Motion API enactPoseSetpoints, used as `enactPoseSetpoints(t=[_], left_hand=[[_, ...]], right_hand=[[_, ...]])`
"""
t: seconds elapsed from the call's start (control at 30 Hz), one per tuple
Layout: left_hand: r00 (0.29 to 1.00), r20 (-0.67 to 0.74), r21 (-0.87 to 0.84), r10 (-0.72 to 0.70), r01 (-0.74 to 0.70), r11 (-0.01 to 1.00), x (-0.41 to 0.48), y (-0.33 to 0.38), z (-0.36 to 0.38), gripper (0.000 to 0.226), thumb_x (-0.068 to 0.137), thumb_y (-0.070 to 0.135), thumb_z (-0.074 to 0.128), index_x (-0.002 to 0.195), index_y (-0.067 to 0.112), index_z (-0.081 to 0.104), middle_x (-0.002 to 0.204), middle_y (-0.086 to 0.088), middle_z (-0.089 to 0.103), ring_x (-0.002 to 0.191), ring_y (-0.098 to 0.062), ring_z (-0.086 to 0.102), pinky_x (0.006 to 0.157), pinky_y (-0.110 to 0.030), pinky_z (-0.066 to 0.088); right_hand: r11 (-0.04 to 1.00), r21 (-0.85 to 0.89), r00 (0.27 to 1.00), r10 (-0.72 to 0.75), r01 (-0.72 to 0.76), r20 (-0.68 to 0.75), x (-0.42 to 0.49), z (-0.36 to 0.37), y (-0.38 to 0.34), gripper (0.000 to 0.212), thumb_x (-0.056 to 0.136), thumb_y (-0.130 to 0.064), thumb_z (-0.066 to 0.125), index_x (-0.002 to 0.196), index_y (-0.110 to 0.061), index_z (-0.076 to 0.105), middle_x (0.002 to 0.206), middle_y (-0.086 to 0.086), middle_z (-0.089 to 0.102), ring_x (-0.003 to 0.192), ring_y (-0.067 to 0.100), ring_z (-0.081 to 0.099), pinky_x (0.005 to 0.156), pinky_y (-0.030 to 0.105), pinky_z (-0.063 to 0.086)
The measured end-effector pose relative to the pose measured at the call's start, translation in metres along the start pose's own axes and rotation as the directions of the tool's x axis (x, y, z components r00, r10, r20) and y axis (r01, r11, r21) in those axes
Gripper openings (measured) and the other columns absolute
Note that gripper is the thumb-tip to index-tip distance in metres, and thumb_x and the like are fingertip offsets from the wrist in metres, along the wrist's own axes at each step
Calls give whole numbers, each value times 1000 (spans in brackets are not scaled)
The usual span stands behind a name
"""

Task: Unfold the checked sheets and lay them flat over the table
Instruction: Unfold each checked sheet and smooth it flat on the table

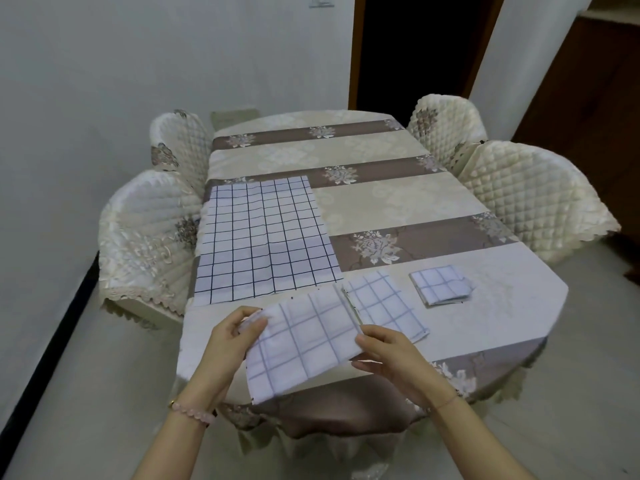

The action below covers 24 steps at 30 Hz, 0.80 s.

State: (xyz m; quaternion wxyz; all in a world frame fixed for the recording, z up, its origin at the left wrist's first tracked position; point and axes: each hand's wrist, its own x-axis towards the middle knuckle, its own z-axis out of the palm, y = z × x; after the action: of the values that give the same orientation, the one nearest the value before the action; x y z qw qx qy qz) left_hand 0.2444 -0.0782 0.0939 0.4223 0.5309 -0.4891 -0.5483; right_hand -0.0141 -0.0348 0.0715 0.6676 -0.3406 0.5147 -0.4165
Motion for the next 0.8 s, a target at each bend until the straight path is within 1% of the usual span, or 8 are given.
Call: enactPoseSetpoints(t=[0.13, 0.33, 0.4, 0.47, 0.5, 0.6, 0.7, 0.8], left_hand=[[999, -17, 63, -34, 35, 997, 4, -8, -7, 8, 91, 14, 58, 93, 8, 64, 84, -4, 65, 78, -17, 60, 65, -31, 47], [999, -37, 110, -9, 13, 994, 9, -12, -2, 11, 92, 13, 56, 89, 9, 66, 81, -3, 65, 78, -17, 58, 69, -36, 47], [1000, 10, 122, -14, 13, 992, 11, -10, 2, 11, 91, 14, 58, 89, 9, 67, 82, -4, 66, 79, -18, 61, 71, -34, 51], [996, 82, 169, -18, 3, 986, 13, -8, 8, 14, 86, 25, 64, 92, 13, 66, 89, -4, 68, 83, -22, 64, 74, -34, 52], [994, 104, 230, -13, -11, 973, 14, -8, 11, 19, 81, 31, 66, 96, 19, 65, 95, -1, 68, 88, -22, 65, 77, -33, 52], [989, 129, 379, 72, -116, 918, 21, 1, 23, 28, 85, 30, 66, 111, 33, 56, 110, 17, 60, 105, 0, 56, 88, -25, 47], [975, 195, 307, 109, -167, 937, 31, 23, 39, 41, 87, 30, 63, 127, 33, 50, 122, 21, 55, 116, 6, 48, 94, -21, 41], [961, 271, 196, 60, -116, 974, 42, 44, 54, 43, 91, 33, 57, 133, 30, 48, 129, 17, 53, 121, 1, 46, 102, -22, 37]], right_hand=[[998, 34, 993, -52, 56, -103, 1, 11, -2, 9, 90, -10, 61, 86, -4, 65, 70, 1, 56, 67, 14, 62, 75, 28, 57], [994, -38, 967, -113, 107, -228, 10, 11, -7, 17, 91, -12, 59, 94, 3, 65, 81, 13, 56, 71, 18, 57, 71, 25, 58], [991, -59, 953, -134, 122, -271, 13, 8, -11, 18, 92, -14, 57, 100, 0, 66, 83, 11, 63, 69, 14, 60, 69, 23, 56], [986, -86, 941, -165, 146, -297, 16, 4, -18, 17, 93, -14, 54, 100, -4, 67, 82, 7, 65, 69, 12, 61, 70, 23, 56], [981, -106, 938, -185, 160, -294, 16, 3, -22, 17, 94, -14, 54, 100, -4, 66, 82, 6, 65, 71, 13, 61, 73, 25, 56], [954, -210, 943, -258, 214, -211, 17, 0, -35, 17, 93, -13, 54, 98, -5, 68, 84, 5, 65, 77, 13, 60, 81, 33, 57], [912, -320, 943, -308, 256, -123, 16, -2, -48, 14, 93, -11, 55, 91, -9, 69, 81, 3, 63, 76, 10, 59, 71, 23, 56], [884, -379, 948, -314, 275, -43, 17, -6, -61, 14, 92, -11, 56, 87, -14, 69, 76, -5, 62, 72, 6, 58, 68, 18, 52]])
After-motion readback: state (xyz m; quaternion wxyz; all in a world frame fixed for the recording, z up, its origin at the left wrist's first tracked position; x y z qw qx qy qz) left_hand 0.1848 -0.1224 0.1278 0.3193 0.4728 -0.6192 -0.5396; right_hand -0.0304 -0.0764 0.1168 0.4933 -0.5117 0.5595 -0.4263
